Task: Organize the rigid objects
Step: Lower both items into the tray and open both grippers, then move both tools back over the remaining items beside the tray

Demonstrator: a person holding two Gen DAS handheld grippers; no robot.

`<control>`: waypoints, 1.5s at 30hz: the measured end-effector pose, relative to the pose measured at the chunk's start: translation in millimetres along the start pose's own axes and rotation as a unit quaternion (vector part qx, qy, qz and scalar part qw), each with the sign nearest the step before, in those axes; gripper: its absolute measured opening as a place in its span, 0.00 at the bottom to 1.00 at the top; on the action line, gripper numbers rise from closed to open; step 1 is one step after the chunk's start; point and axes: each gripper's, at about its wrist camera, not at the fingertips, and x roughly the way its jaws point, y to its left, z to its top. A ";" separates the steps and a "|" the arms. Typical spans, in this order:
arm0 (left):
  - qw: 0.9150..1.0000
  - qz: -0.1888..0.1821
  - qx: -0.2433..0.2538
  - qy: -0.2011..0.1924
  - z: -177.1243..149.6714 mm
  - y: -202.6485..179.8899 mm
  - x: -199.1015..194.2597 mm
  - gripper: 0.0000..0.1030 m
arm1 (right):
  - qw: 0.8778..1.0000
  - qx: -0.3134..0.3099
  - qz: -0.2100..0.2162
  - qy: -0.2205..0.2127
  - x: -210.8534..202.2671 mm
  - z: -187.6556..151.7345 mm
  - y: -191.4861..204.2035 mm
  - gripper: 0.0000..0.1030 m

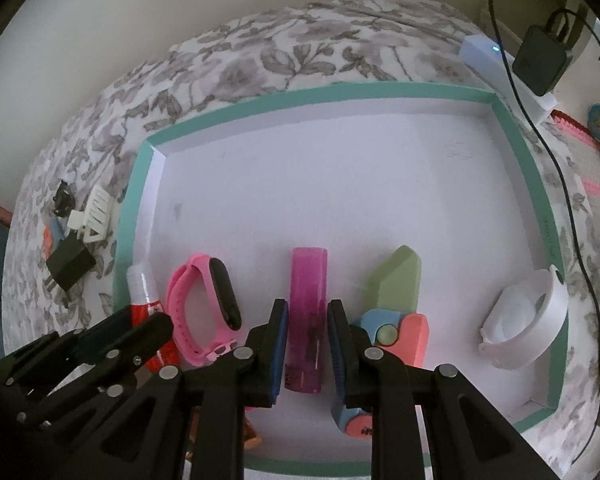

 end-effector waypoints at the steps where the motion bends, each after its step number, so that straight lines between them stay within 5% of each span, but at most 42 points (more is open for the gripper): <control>1: 1.000 -0.002 -0.004 -0.005 0.9 2.5 -4.4 0.35 | 1.000 0.001 0.001 -0.004 -2.6 0.6 -0.1 0.23; 6: 0.999 0.002 -0.017 -0.030 4.5 11.6 -21.9 0.40 | 1.000 -0.008 -0.001 -0.024 -13.9 1.8 5.7 0.22; 10: 0.998 0.017 -0.034 -0.043 5.1 21.7 -29.1 0.54 | 0.999 -0.018 -0.004 -0.028 -15.3 1.5 11.0 0.22; 15: 0.998 0.039 -0.044 -0.038 5.0 29.3 -25.7 0.55 | 1.000 -0.011 -0.012 -0.025 -12.5 0.9 8.4 0.25; 19: 0.997 0.054 -0.050 -0.033 4.9 34.0 -22.8 0.57 | 0.999 -0.007 -0.017 -0.026 -11.8 0.3 5.5 0.38; 22: 0.995 0.068 -0.058 -0.035 5.6 38.0 -22.0 0.83 | 0.999 -0.007 -0.019 -0.028 -11.5 0.1 6.2 0.47; 35: 0.989 0.114 -0.074 -0.055 5.4 56.6 -23.8 0.92 | 0.999 -0.005 -0.037 -0.034 -9.7 -0.3 3.2 0.87; 45: 0.987 0.118 -0.094 -0.060 5.2 70.0 -26.7 0.92 | 0.998 0.009 -0.036 -0.042 -9.4 -1.1 -1.1 1.00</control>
